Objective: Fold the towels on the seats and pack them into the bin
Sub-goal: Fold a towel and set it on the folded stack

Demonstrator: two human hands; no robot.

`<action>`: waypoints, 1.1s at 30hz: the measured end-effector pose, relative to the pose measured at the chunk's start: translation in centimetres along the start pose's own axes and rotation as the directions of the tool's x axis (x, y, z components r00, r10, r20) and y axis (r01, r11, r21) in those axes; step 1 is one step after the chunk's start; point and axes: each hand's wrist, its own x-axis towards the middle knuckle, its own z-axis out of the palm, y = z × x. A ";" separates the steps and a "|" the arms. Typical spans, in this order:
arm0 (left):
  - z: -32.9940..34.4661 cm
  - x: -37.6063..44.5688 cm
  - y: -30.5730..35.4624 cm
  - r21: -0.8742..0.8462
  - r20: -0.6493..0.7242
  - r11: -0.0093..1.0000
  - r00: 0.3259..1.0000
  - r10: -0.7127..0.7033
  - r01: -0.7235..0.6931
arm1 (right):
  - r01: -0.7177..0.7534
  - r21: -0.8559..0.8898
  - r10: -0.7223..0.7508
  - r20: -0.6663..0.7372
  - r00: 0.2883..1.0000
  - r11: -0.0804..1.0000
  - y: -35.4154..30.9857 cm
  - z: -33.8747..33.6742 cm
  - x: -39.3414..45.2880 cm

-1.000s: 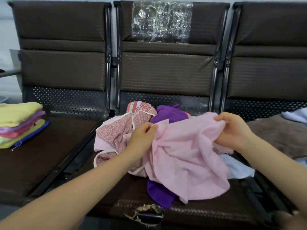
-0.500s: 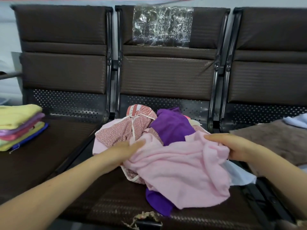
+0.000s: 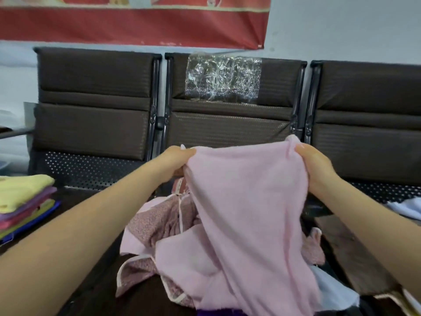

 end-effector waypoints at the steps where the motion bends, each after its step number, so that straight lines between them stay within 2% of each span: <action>1: 0.5 1.4 0.9 -0.011 -0.062 0.999 0.998 0.030 -0.031 | 0.025 -0.034 -0.027 -0.052 0.998 0.999 0.2 0.3 1.0; 3: 1.5 3.5 1.5 0.029 -0.198 0.997 0.978 0.070 -0.066 | 0.017 -0.072 -0.025 -0.109 0.994 0.997 1.4 0.5 2.7; 5: 2.5 4.7 0.6 0.079 -0.268 0.993 0.957 0.110 -0.091 | -0.098 -0.115 0.081 -0.145 0.986 0.989 3.7 0.0 3.6; 6: 2.9 4.6 -0.4 0.071 -0.267 0.995 0.960 0.082 -0.065 | -0.159 -0.169 0.131 -0.165 0.978 0.973 4.9 -0.4 3.7; 8: 3.6 3.8 -3.6 0.063 -0.215 0.997 0.976 -0.037 0.052 | -0.256 -0.305 0.205 -0.189 0.960 0.917 7.4 -1.3 2.8; 10: 4.4 1.9 -6.6 0.202 -0.188 0.971 0.978 -0.090 0.128 | -0.323 -0.351 0.275 -0.180 0.944 0.879 9.0 -2.3 1.0; 11: 4.7 0.6 -8.0 0.261 -0.183 0.958 0.980 -0.075 0.122 | -0.367 -0.351 0.334 -0.155 0.930 0.861 9.5 -2.9 -0.5; 13: 5.0 -1.8 -10.0 0.330 -0.128 0.944 0.992 0.018 0.026 | -0.421 -0.395 0.407 -0.124 0.905 0.817 10.3 -4.1 -2.3; 16: 5.3 -7.3 -11.4 0.456 0.061 0.880 0.991 0.118 -0.133 | -0.478 -0.481 0.481 -0.127 0.868 0.735 10.8 -5.8 -5.7; 18: 5.5 -10.1 -11.4 0.531 0.142 0.819 0.976 0.168 -0.218 | -0.446 -0.501 0.499 -0.032 0.866 0.741 11.0 -6.5 -7.0; 21: 6.3 -13.2 -10.4 0.657 0.203 0.660 0.929 0.309 -0.363 | -0.553 -0.337 0.634 0.220 0.741 0.762 9.7 -6.7 -9.1; 23: 6.9 -14.5 -10.4 0.670 0.257 0.627 0.916 0.308 -0.399 | -0.554 -0.296 0.628 0.376 0.682 0.778 8.7 -6.4 -10.6; 25: 7.4 -15.7 -11.3 0.695 0.335 0.603 0.919 0.209 -0.391 | -0.528 -0.235 0.572 0.456 0.681 0.816 7.9 -5.7 -11.7; 28: 7.7 -16.4 -12.9 0.672 0.355 0.650 0.925 0.139 -0.355 | -0.461 -0.119 0.455 0.495 0.740 0.879 7.5 -5.0 -12.1; 31: 8.0 -16.6 -12.7 0.674 0.298 0.675 0.946 0.124 -0.301 | -0.385 -0.073 0.373 0.462 0.805 0.920 7.0 -4.6 -12.3; 33: 7.9 -16.6 -12.6 0.712 0.282 0.643 0.953 0.106 -0.283 | -0.270 -0.116 0.294 0.365 0.883 0.956 6.8 -4.4 -12.4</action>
